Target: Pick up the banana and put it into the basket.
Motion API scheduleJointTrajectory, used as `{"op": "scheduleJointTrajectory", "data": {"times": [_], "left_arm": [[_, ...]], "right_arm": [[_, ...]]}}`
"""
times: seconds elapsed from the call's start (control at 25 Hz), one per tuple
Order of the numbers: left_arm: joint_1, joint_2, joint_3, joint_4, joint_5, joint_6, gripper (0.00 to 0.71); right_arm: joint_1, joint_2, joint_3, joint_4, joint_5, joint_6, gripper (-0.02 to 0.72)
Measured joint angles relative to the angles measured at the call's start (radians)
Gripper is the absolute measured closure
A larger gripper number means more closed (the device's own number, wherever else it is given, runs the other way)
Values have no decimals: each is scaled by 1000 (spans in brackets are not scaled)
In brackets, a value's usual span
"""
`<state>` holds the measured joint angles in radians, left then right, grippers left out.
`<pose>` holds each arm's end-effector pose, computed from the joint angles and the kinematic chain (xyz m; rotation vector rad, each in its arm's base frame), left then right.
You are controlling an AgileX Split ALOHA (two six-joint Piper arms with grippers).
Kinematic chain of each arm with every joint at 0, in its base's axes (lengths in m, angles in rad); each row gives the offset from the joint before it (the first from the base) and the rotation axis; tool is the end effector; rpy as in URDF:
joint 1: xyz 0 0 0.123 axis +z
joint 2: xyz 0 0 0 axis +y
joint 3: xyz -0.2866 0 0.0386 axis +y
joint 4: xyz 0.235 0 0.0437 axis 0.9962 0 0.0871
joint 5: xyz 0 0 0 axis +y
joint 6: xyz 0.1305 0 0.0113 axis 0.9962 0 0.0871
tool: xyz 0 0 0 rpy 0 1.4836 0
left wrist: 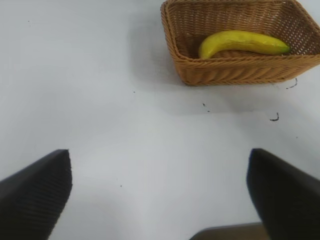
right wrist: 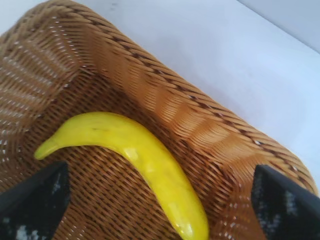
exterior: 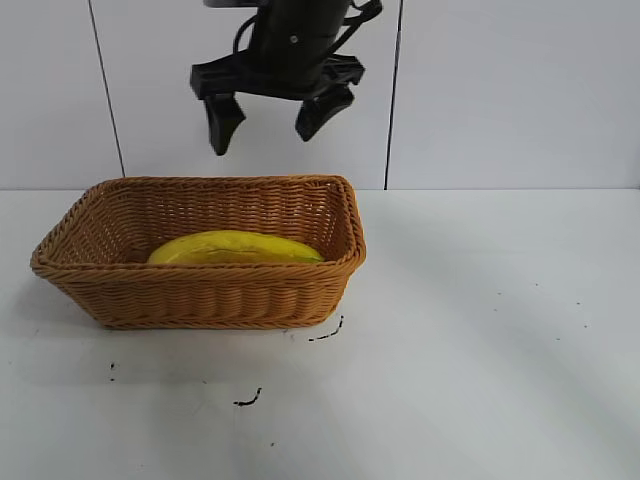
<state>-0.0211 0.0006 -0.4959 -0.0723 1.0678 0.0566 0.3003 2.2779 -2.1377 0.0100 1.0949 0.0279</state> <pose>0.0149 -0.0086 0.2510 0.0832 2.0529 -0.0647 0.4849 0.1514 0.2068 -0.3662 2.6992 0.1088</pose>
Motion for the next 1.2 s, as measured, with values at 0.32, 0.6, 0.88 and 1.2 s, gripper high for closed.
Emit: {"op": "scheduleJointTrajectory", "data": {"times": [0.32,0.6,0.88,1.2], "left_arm": [[0,0,0,0,0,0,20],[0,0,0,0,0,0,20],[0,0,0,0,0,0,20],[0,0,0,0,0,0,20]], "right_arm": [[-242,0,0,-10,78,1,15],[-299,0,0,-2,120,0,20],[-281,-69,18,45,122,-1,21],[-279,-366,330,63,120,-28,21]]}}
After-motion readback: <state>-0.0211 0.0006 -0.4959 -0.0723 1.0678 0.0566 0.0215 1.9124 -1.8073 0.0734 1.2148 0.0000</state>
